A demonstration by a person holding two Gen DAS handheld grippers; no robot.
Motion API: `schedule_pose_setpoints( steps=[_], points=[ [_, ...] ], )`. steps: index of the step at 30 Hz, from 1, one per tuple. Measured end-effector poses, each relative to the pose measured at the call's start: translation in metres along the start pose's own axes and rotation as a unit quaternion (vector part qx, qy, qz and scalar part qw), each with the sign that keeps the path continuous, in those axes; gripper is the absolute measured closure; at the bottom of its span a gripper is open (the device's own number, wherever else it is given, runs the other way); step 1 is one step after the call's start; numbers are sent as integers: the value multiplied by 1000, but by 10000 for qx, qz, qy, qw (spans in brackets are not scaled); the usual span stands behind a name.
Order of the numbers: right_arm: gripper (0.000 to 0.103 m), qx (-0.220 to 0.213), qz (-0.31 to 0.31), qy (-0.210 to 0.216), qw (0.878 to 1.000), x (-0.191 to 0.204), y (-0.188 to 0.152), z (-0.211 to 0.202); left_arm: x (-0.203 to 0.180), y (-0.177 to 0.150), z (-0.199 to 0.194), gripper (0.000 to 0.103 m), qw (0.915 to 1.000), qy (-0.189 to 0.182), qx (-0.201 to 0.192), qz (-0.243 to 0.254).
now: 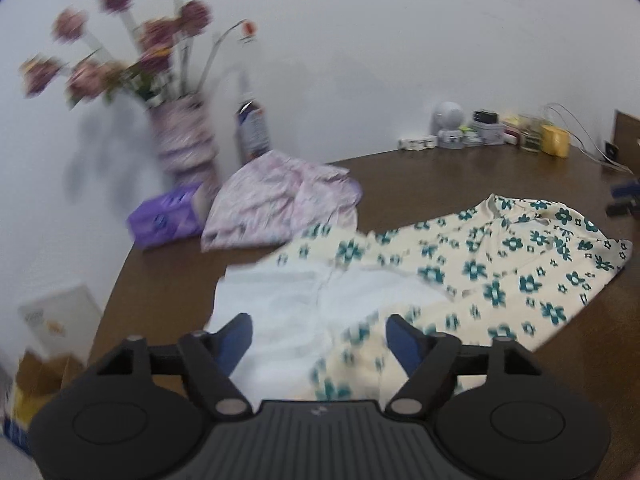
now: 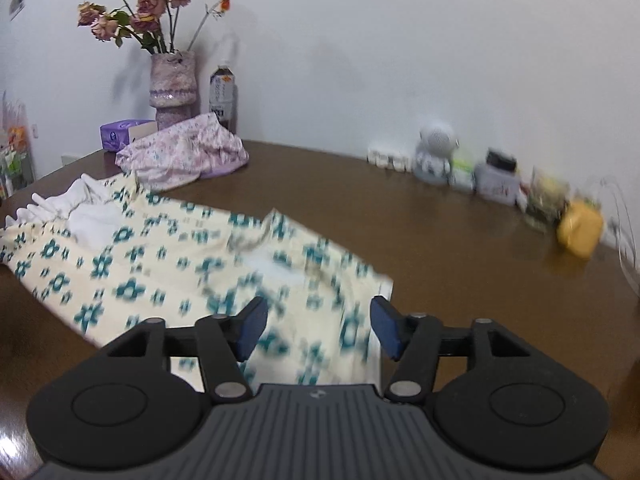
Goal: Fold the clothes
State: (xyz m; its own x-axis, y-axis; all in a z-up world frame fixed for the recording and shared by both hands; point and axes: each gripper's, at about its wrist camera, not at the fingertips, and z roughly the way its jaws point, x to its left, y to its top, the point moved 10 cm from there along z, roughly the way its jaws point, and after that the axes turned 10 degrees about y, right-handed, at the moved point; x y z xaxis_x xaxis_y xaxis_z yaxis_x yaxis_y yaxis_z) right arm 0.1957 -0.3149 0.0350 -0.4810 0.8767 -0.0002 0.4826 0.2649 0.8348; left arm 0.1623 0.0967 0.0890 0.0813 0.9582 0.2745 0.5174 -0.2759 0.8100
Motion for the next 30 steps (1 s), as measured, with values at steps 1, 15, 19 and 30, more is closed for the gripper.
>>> schedule_pose_setpoints(
  steps=[1, 15, 19, 30],
  points=[
    [42, 39, -57, 28, 10000, -3, 10, 4, -2, 12, 7, 24, 9999, -51, -21, 98],
    [40, 1173, -663, 517, 9895, -28, 72, 110, -56, 84, 127, 23, 9866, -933, 281, 1305],
    [40, 1340, -711, 529, 9870, -45, 91, 138, -65, 93, 152, 45, 9766, -1387, 234, 1625],
    [56, 2020, -499, 1754, 9623, -42, 83, 212, -90, 49, 211, 47, 9086, -2596, 1447, 2934]
  ],
)
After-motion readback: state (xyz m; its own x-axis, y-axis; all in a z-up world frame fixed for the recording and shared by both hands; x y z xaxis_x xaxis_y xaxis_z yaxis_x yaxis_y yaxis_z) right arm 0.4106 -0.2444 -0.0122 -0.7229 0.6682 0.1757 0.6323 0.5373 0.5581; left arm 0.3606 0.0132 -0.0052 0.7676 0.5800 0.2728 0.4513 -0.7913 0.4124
